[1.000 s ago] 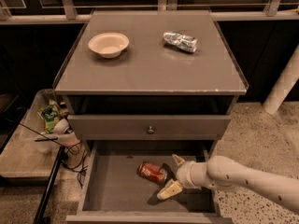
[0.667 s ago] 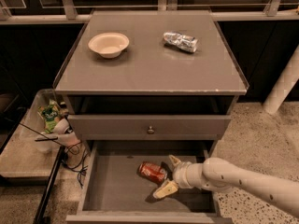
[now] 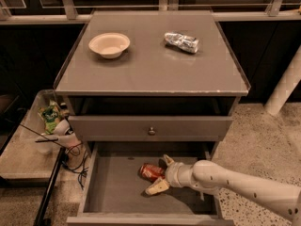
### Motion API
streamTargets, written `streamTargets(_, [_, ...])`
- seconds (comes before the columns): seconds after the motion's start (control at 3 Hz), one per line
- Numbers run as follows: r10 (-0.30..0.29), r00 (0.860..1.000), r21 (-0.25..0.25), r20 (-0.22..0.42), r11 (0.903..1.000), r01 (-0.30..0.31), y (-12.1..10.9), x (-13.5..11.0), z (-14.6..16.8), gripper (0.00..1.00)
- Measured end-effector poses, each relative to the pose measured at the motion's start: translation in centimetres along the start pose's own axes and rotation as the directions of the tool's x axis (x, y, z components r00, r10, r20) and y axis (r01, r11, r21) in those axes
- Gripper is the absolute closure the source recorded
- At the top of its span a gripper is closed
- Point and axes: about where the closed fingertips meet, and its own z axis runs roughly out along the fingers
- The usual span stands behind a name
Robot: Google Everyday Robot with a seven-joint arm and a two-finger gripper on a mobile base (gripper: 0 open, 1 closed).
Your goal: Pick coke can from middle drawer and place on counter
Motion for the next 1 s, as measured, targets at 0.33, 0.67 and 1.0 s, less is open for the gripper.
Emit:
streamTargets(0.33, [-0.001, 1.000, 0.000, 0.000, 1.0000, 0.001, 0.01, -0.04, 0.09, 0.00])
streamTargets(0.67, [-0.001, 1.000, 0.000, 0.000, 1.0000, 0.001, 0.02, -0.04, 0.10, 0.18])
streamTargets(1.0, [-0.001, 1.000, 0.000, 0.000, 1.0000, 0.001, 0.02, -0.04, 0.10, 0.40])
